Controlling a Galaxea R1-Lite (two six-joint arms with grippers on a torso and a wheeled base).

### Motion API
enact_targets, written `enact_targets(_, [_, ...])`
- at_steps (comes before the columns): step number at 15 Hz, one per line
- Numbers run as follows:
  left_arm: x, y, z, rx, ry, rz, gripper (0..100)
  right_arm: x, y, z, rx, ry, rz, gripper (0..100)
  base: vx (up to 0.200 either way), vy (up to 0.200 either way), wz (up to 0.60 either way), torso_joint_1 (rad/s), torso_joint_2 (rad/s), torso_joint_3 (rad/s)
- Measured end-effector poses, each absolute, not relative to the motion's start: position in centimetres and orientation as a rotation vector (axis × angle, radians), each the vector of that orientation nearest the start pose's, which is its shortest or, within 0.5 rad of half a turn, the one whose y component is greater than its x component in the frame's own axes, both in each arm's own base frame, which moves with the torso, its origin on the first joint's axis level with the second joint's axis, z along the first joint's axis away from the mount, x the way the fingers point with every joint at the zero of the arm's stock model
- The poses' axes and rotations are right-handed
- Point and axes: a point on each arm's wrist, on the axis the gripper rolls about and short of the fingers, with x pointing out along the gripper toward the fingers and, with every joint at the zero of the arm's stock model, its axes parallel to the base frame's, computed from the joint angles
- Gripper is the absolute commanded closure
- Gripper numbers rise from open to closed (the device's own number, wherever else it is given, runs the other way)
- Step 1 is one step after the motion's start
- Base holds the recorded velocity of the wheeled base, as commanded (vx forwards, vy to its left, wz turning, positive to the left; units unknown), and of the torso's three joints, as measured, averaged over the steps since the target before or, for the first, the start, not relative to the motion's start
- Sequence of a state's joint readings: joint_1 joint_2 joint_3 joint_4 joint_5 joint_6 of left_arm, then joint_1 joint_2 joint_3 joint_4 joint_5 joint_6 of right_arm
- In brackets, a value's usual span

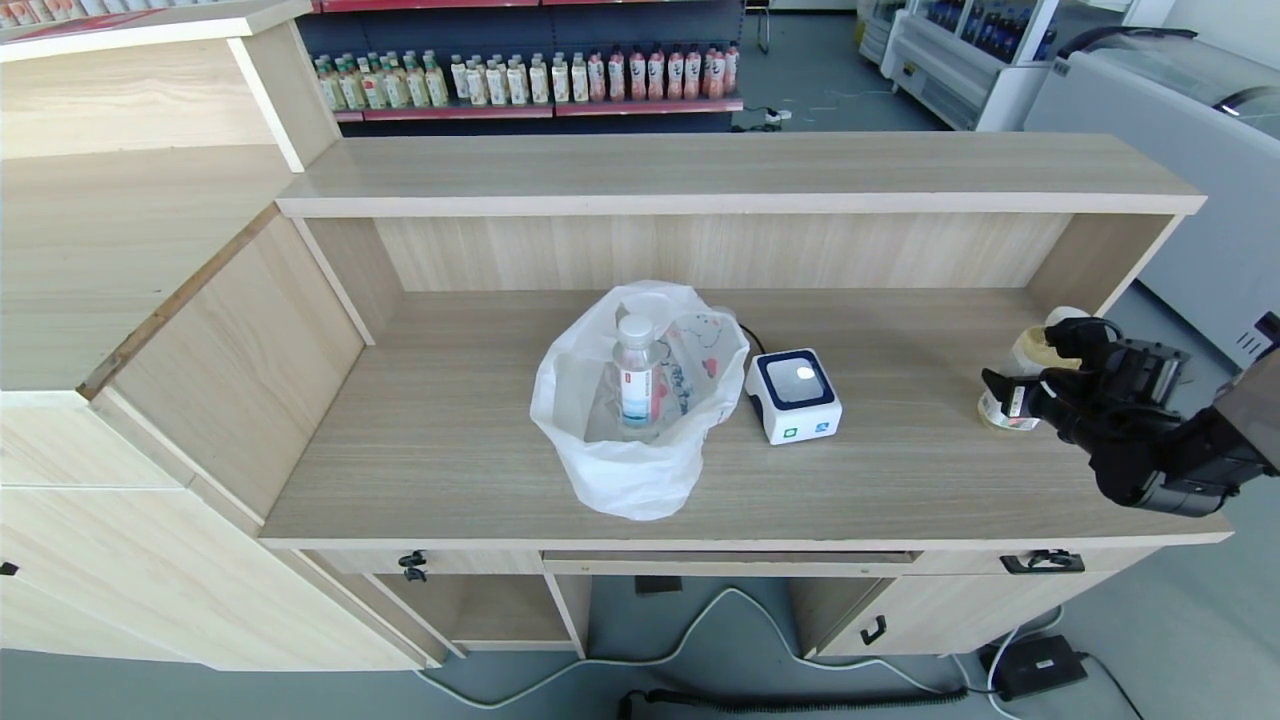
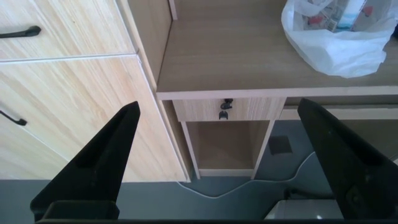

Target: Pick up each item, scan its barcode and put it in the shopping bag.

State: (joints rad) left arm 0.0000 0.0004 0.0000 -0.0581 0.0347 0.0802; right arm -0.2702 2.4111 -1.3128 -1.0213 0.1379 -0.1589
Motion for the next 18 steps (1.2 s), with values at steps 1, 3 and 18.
enact_targets(1, [-2.3, 0.1, 8.1, 0.08, -0.056, 0.037, 0, 45.6, -12.4, 7.2, -0.144, 0.083, -0.129, 100, 0.0, 0.0, 0.0, 0.0, 0.0, 0.0])
enact_targets(3, [-2.3, 0.1, 8.1, 0.08, -0.056, 0.037, 0, 45.6, -12.5, 7.5, -0.145, 0.077, -0.133, 100, 0.0, 0.0, 0.0, 0.0, 0.0, 0.0])
enact_targets(18, [-2.3, 0.1, 8.1, 0.08, -0.055, 0.037, 0, 23.7, 1.2, 22.2, 0.267, 0.083, 0.548, 100, 0.0, 0.0, 0.0, 0.0, 0.0, 0.0])
